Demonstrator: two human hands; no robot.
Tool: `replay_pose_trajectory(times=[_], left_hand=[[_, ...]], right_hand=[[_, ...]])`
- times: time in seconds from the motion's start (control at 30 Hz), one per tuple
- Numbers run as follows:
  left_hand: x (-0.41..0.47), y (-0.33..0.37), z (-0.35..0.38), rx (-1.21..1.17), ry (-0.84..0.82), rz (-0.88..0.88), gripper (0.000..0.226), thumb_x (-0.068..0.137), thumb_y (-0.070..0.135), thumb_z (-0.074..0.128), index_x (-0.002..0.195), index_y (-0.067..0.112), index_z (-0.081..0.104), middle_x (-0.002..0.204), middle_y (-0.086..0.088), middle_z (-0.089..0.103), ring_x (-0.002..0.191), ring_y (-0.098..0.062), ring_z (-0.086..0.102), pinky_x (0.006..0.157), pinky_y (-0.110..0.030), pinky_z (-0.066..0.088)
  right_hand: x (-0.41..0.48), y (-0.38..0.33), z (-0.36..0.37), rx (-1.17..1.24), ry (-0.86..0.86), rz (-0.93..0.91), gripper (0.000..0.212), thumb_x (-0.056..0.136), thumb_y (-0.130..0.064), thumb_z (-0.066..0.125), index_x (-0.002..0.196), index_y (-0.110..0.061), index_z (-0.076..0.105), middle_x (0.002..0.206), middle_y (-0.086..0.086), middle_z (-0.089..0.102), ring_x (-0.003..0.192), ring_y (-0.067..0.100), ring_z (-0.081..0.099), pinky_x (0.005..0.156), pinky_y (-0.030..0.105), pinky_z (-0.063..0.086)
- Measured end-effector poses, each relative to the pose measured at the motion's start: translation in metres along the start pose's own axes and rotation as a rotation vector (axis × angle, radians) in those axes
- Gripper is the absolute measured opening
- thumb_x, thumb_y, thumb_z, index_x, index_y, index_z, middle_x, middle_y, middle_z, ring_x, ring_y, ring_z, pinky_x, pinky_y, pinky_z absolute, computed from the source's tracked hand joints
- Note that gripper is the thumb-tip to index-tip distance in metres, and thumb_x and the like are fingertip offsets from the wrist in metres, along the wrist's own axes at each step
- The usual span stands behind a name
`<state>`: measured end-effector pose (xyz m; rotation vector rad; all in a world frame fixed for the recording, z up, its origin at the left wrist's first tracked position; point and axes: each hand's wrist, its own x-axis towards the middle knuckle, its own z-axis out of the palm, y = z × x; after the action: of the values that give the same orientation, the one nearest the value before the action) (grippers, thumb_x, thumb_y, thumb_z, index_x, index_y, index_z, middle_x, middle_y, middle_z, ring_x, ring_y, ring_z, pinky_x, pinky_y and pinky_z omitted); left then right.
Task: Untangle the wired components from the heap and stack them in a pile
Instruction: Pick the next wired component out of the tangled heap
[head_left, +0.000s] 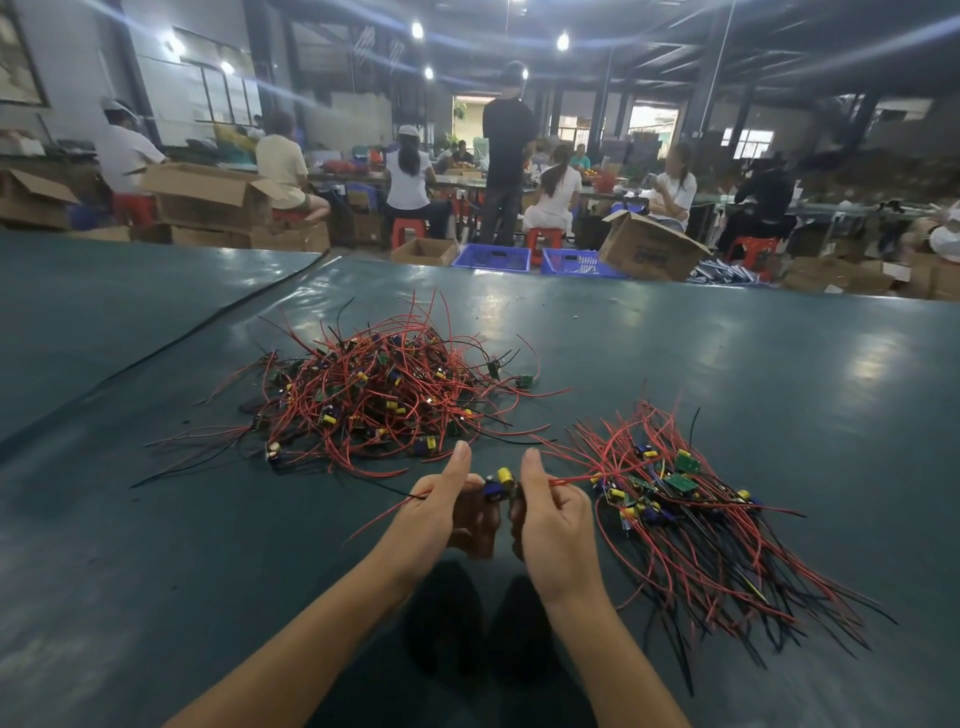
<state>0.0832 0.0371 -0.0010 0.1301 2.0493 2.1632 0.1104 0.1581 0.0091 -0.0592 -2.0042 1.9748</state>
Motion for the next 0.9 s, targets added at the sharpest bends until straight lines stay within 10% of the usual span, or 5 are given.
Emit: replay_pose_trajectory(times=[0.17, 0.47, 0.67, 0.9], left_hand=[[-0.001, 0.008, -0.001, -0.093, -0.072, 0.103, 0.048, 0.083, 0.057, 0.047, 0.056, 0.023, 0.067, 0.063, -0.006, 0.065, 0.050, -0.017, 0.057, 0.051, -0.027, 0.048], [-0.015, 0.000, 0.015, 0.196, -0.282, 0.293, 0.048, 0.093, 0.049, 0.043, 0.073, 0.016, 0.072, 0.066, 0.002, 0.068, 0.062, -0.011, 0.064, 0.059, -0.020, 0.049], [-0.016, -0.008, 0.007, 0.911, -0.394, 0.674, 0.015, 0.094, 0.039, 0.051, 0.097, 0.027, 0.060, 0.081, 0.006, 0.067, 0.068, -0.010, 0.057, 0.065, -0.028, 0.048], [0.001, 0.000, -0.022, 1.083, -0.098, 0.783, 0.016, 0.089, 0.029, 0.062, 0.103, 0.024, 0.068, 0.099, 0.010, 0.067, 0.092, -0.010, 0.061, 0.083, -0.034, 0.049]], right_hand=[[0.009, -0.001, -0.017, 0.123, 0.182, 0.139, 0.063, 0.100, -0.041, 0.047, 0.039, -0.021, 0.043, 0.046, -0.001, 0.036, 0.041, 0.013, 0.029, 0.043, 0.025, 0.026], [0.014, -0.003, -0.023, 0.036, 0.103, 0.108, 0.015, 0.090, -0.033, 0.066, 0.091, -0.017, 0.066, 0.072, -0.004, 0.074, 0.054, 0.006, 0.063, 0.043, 0.020, 0.046], [0.020, -0.003, -0.032, 0.210, 0.274, 0.158, 0.028, 0.099, -0.014, 0.055, 0.127, -0.013, 0.053, 0.079, 0.009, 0.069, 0.044, 0.011, 0.059, 0.042, 0.024, 0.049], [0.019, -0.001, -0.062, -0.993, 0.345, -0.019, 0.060, 0.098, -0.027, 0.053, 0.153, -0.028, 0.028, 0.114, 0.001, 0.059, 0.102, 0.027, 0.058, 0.069, 0.031, 0.037]])
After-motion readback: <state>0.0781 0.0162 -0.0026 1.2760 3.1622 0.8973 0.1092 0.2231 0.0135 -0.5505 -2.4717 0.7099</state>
